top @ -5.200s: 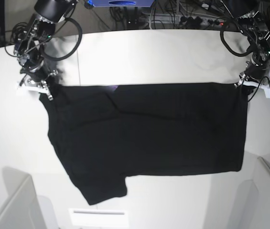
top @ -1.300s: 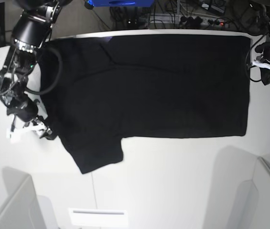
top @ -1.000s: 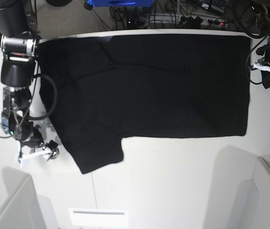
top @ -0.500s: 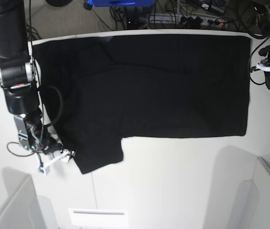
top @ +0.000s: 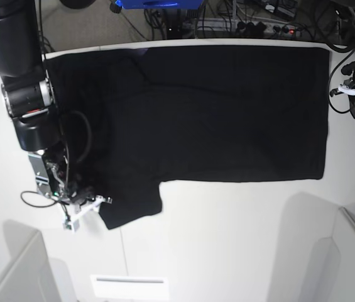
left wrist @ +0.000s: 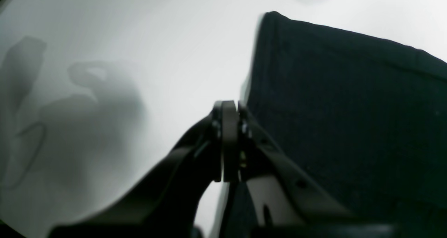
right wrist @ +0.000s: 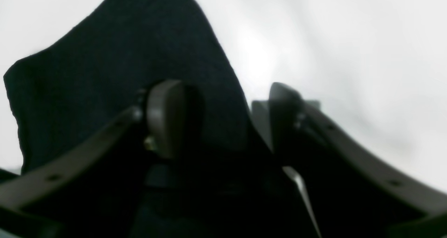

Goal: Fold the T-shirt properly
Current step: 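Reach both grippers to the shirt's hem corners and grasp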

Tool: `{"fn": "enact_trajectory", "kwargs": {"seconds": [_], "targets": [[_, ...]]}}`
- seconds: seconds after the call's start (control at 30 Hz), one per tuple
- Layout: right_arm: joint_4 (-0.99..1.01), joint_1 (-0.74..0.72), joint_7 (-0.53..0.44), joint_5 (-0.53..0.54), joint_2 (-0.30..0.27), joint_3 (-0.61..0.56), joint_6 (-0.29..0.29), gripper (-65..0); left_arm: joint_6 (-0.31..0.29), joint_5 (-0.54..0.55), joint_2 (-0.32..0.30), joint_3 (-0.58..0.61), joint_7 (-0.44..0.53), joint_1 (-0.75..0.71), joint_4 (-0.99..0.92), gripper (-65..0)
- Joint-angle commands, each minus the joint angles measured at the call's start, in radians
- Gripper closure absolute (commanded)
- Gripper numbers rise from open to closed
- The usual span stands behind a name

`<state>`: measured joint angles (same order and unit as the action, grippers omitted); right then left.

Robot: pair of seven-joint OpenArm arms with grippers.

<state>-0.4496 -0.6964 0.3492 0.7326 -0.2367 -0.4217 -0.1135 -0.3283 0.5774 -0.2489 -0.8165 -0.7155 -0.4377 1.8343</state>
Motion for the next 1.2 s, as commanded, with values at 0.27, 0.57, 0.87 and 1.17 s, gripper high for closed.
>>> {"fn": "enact_trajectory", "kwargs": {"seconds": [0.27, 0.57, 0.87, 1.17], "targets": [[0.002, -0.009, 0.034, 0.009, 0.000, 0.005, -0.007, 0.0, -0.001, 0.010, -0.019, 0.004, 0.021, 0.156, -0.196, -52.2], [0.002, -0.009, 0.040, 0.008, -0.002, 0.004, -0.007, 0.0, 0.047, 0.010, -0.146, 0.239, 0.021, 0.428, -0.479, -53.2], [0.002, -0.009, 0.041, 0.008, -0.002, 0.002, -0.007, 0.0, 0.125, 0.010, -0.212, 0.451, 0.023, 0.682, -0.790, -53.0], [0.004, -0.009, 0.040, 0.008, -0.005, 0.004, -0.007, 0.0, 0.126, 0.010, -0.241, 0.615, 0.027, 0.844, -0.997, -53.0]]}}
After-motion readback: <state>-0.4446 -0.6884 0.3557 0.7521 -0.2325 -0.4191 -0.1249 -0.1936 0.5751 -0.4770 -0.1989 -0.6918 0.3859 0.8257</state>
